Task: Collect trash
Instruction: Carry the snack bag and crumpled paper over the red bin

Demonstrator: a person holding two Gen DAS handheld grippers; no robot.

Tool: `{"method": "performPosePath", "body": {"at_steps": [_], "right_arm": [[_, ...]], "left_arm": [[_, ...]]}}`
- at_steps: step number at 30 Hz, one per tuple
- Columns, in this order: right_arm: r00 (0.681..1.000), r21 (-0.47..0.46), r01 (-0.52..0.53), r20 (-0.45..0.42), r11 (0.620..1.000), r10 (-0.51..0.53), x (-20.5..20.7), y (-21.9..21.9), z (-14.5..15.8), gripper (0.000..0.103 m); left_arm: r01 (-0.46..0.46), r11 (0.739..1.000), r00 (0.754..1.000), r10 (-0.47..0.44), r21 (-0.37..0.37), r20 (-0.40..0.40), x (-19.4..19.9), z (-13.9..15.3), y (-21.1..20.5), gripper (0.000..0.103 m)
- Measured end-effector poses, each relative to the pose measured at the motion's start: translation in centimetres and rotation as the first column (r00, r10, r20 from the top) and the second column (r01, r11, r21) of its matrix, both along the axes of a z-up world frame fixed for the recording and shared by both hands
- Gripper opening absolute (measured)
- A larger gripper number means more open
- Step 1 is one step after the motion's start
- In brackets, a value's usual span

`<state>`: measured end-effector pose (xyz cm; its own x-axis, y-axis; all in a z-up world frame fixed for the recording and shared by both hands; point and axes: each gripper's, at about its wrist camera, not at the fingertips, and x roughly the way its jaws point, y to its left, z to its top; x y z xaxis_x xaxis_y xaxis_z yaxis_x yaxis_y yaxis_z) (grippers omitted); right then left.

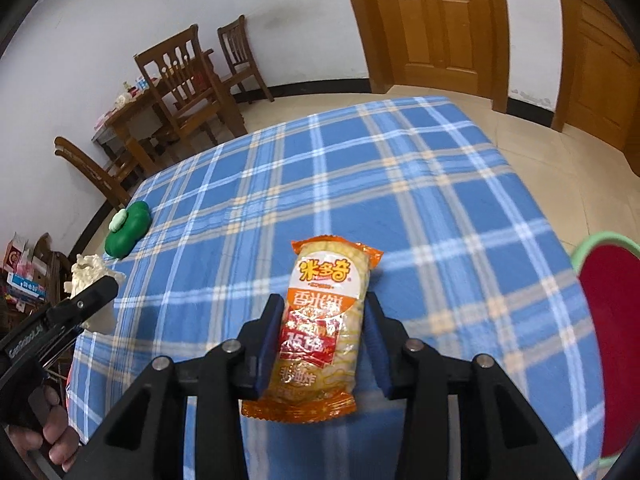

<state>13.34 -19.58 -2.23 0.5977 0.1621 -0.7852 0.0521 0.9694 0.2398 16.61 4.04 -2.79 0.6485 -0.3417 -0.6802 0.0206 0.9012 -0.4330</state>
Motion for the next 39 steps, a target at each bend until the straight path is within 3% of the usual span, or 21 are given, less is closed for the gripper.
{"method": "performPosePath", "body": {"at_steps": [18,39], "right_arm": [[0.99,0.019,0.133,0.049,0.991,-0.134,-6.1,-5.8,1.9,0.043],[0.928,0.072,0.347,0.117,0.935,-0.354,-11.7,-14.6,3.7,0.043]], "left_arm": [[0.114,0.993,0.993,-0.114,0.016,0.021,-1.8,1.4,-4.8,0.033],[0.191,0.98,0.981,-0.192,0.059,0.02,-3.3,2.2,-9.1,0.033]]}}
